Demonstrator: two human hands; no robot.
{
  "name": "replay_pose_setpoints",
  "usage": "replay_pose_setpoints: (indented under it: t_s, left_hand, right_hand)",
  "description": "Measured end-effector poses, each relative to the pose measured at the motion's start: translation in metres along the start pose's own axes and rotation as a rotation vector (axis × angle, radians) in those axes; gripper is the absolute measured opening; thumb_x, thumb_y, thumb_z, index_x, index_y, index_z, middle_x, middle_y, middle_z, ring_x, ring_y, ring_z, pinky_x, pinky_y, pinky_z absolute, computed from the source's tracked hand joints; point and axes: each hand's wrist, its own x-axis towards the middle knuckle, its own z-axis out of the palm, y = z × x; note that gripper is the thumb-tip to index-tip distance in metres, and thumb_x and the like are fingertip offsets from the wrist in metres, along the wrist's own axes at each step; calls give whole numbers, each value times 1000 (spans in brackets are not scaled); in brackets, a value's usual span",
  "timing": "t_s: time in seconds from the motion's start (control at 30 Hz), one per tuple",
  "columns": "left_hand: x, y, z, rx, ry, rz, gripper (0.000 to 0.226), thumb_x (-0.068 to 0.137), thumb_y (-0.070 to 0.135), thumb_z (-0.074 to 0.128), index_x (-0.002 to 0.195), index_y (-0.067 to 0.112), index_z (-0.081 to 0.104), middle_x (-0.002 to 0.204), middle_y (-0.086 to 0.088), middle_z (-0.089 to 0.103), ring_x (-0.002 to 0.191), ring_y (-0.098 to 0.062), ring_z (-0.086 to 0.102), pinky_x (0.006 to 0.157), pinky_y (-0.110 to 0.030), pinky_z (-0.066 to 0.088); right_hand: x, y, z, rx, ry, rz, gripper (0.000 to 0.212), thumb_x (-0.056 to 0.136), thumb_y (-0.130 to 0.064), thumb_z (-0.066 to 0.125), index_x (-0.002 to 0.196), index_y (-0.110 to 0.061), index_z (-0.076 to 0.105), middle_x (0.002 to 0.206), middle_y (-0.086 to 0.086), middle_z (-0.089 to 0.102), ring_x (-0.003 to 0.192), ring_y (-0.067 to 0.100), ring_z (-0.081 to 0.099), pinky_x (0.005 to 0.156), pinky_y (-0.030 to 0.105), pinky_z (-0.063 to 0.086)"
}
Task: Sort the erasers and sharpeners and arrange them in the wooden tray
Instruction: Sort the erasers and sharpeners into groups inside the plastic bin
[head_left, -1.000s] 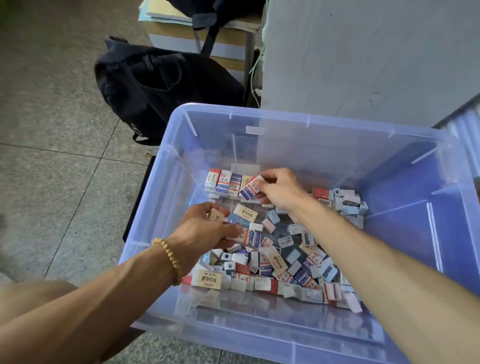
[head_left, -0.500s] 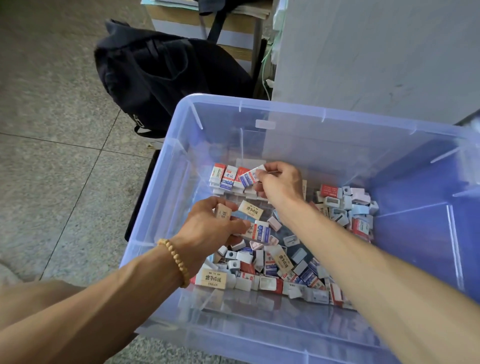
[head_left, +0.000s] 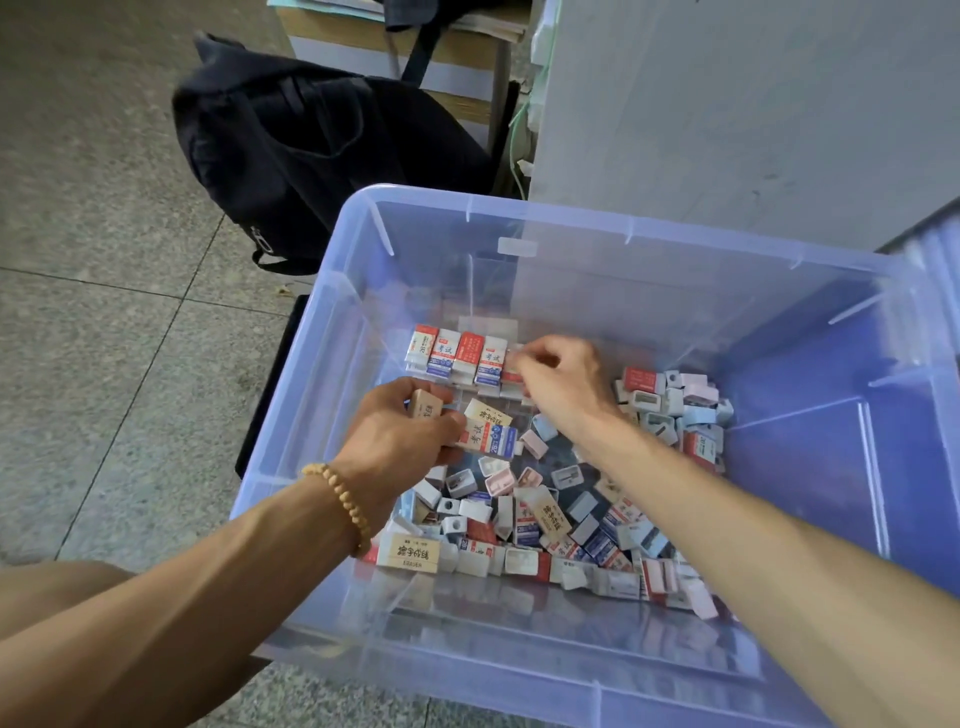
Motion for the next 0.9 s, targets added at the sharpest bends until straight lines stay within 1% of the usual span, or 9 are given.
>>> replay_pose_setpoints:
  t_s: [0.1,0.17,0.23,0.33,0.43,0.57,0.7,0.8,0.9]
  left_hand:
    - [7,2,5,25,-7,-8,19,86,-5,68,101,4,61,98,-16,68,79,-23,70,61,-26,59]
    - [10,2,11,24,-38,-27,17,88,-5,65,103,3,61,100,-17,67,80,-24,68,57,-23,57]
    - [13,3,14,-6,-41,-42,13,93,0,60,106,1,61,99,-16,68,79,-23,68,55,-23,56]
    - [17,3,14,-67,3,-55,17,100,7,50,110,-3,61,93,-14,68,75,-22,65,55,-25,56]
    - [19,1,10,-58,8,-69,18,99,11,54,110,0,63,96,-14,64,81,-23,62,74,-36,57]
    - [20,-1,6,45,-2,-34,13,96,15,60,103,12,70,98,-6,68,83,-19,58,81,-36,51]
    - [21,0,6,130,13,55,4,90,18,69,94,19,70,94,-7,72,82,-20,62,67,-28,49]
    - [28,6,13,185,43,123,16,85,18,76,95,15,63,90,-8,73,80,-24,67,65,-32,52]
    - [36,16,30,195,60,192,13,83,14,77,87,10,65,82,-9,73,67,-17,66,61,-27,55]
  right_hand:
    - [-28,-10,-18,-95,-363,-68,15,91,-33,70,96,-20,76,91,-5,73,85,11,68,77,27,55]
    - [-37,-13,-22,-224,-435,-142,13,89,-26,74,99,-17,77,86,-7,72,77,7,65,73,23,52]
    - [-34,-14,-25,-261,-366,-133,14,89,-22,73,102,-17,76,85,-13,68,76,2,62,68,18,48]
    - [-13,-5,-26,-165,-50,7,10,89,-17,74,99,-16,76,85,-15,63,74,0,57,64,16,44]
    - [11,1,-11,-171,164,98,12,89,-10,71,97,-16,76,98,-4,72,82,10,64,71,23,50]
    - [34,6,14,-286,216,70,9,87,-9,71,91,-17,74,96,1,74,85,15,66,71,23,50]
    - [40,14,12,-387,226,25,8,88,-17,72,81,-18,74,85,-2,74,79,18,69,73,31,59]
    - [22,12,-9,-378,265,-89,15,93,-20,65,82,-17,75,79,-5,71,70,15,66,62,23,50]
    - [5,14,-44,-268,202,-60,14,94,-19,63,86,-19,74,85,-6,73,73,12,67,65,24,51]
